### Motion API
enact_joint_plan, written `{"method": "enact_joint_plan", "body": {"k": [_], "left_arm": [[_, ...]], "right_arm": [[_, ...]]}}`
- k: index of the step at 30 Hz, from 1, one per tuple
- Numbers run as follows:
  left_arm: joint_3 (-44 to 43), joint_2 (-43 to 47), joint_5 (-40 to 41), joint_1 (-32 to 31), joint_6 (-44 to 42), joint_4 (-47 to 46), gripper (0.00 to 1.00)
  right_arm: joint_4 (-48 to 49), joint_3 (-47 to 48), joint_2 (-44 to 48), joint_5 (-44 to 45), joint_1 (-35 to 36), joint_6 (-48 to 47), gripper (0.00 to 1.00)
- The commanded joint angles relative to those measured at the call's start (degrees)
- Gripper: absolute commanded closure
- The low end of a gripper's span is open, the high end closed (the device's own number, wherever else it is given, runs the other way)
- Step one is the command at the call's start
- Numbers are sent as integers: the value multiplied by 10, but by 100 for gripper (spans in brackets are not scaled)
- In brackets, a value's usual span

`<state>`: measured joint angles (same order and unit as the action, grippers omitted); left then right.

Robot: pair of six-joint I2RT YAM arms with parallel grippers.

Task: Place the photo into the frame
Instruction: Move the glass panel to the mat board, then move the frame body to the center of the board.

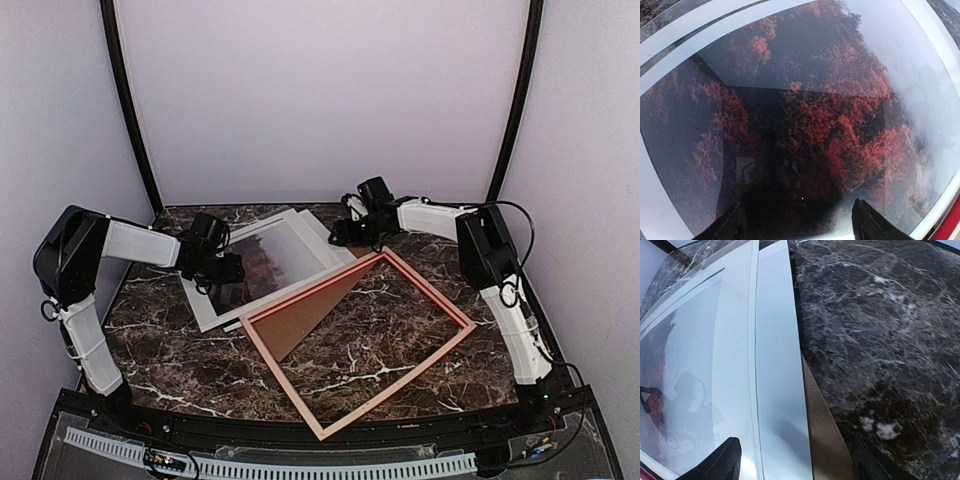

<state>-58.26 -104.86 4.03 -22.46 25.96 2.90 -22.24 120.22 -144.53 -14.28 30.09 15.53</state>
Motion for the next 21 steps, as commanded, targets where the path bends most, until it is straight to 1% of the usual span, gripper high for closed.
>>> {"method": "enact_joint_plan", "body": {"k": [1,5,8,10,11,13,15,18,21], "left_arm": [[1,-35,0,31,-4,41,25],[-1,-11,-3,36,-15,28,23],[8,21,-23,36,-24,6,22],[21,51,-35,36,-29,-4,20],[31,72,-38,35,-31,-6,15],[49,106,-58,31,-33,-15,8],[67,141,-59,22,-36,-22,3],[92,191,-49,3,-45,-21,2],[103,220,-19,-33,-43,15,2]], "right_arm": [[8,29,-35,-84,32,37,21],[12,9,13,-22,32,6,14],[22,-45,78,36,32,-14,10],[30,-97,125,74,32,-23,9],[32,-128,150,95,32,-26,8],[33,-189,199,148,32,-36,7],[24,-260,244,202,31,-46,6],[-7,-331,291,246,20,-57,5],[-28,-398,325,266,6,-63,6]]}}
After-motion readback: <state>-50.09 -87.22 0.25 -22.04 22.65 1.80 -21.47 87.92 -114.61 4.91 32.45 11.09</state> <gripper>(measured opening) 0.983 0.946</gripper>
